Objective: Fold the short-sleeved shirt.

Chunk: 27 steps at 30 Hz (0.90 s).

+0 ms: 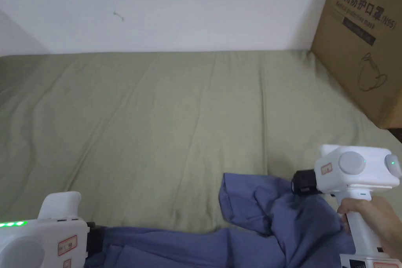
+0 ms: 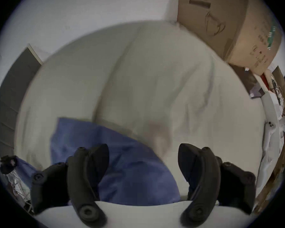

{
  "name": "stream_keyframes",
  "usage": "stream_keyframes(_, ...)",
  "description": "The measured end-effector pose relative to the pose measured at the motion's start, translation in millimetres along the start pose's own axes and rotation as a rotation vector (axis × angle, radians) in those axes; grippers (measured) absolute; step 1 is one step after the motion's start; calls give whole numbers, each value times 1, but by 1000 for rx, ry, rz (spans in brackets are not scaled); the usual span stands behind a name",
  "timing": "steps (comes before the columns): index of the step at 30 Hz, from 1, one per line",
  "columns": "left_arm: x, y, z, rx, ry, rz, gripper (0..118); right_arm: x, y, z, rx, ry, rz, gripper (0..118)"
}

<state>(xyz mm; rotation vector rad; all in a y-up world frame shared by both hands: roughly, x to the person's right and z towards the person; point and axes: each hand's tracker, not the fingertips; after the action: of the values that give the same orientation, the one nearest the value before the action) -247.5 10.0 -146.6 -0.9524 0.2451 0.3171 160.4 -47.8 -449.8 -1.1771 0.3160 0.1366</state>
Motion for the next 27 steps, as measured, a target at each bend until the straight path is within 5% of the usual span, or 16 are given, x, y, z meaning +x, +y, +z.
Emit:
stream_keyframes(5, 0, 2, -5, -19, 5, 7, 3, -2, -13, -4, 13, 19, -11, 64)
stream_keyframes(6, 0, 3, -5, -18, 3, 3, 3, -4, -11, 0, 9, 12, 27, 45)
stream_keyframes(7, 0, 3, -4, -17, 3, 3, 3, -3, -9, 6, 17, -7, 59, 3)
stream_keyframes(16, -1, 17, 30, 48, 7, 12, 3, 3, -2, 76, 150, 30, -31, 0)
stream_keyframes(27, -4, 109, 134, 278, 84, -25, 3, 44, 57, 268, 491, 54, -143, 0)
